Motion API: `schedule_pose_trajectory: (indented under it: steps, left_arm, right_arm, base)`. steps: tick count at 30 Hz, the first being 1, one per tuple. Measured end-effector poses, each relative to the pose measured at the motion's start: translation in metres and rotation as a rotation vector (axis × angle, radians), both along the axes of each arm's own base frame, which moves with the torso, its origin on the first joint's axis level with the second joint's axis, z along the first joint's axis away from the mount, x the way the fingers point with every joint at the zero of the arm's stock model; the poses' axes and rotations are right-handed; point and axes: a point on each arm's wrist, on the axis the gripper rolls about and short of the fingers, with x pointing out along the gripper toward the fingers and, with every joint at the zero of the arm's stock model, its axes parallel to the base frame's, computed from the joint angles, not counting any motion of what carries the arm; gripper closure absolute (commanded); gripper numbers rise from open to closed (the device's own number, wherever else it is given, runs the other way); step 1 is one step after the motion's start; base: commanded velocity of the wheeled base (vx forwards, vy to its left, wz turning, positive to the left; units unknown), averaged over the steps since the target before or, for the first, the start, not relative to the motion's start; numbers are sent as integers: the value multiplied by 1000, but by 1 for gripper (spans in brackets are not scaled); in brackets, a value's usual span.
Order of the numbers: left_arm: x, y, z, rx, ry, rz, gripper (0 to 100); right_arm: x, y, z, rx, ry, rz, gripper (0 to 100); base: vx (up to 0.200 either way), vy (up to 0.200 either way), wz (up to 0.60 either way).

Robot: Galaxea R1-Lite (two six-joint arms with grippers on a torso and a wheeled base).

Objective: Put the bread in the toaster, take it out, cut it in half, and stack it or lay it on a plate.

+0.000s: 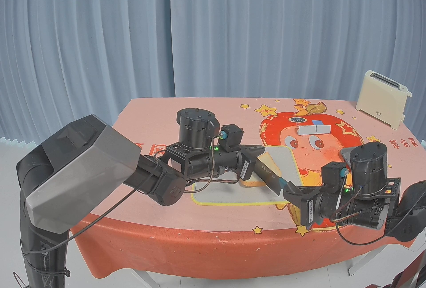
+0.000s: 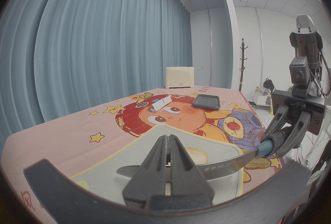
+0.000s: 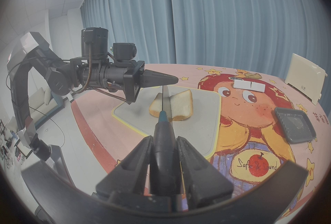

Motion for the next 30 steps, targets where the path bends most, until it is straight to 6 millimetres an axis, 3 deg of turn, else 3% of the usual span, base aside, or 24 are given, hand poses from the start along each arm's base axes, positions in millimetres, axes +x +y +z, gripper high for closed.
schedule_pose_trajectory:
  steps: [30]
  left_arm:
    - [1,-4,-2,-5,-7,-5,100]
  right_arm:
    - [3,1,0,8,0,-9,100]
  base:
    - [0,0,0]
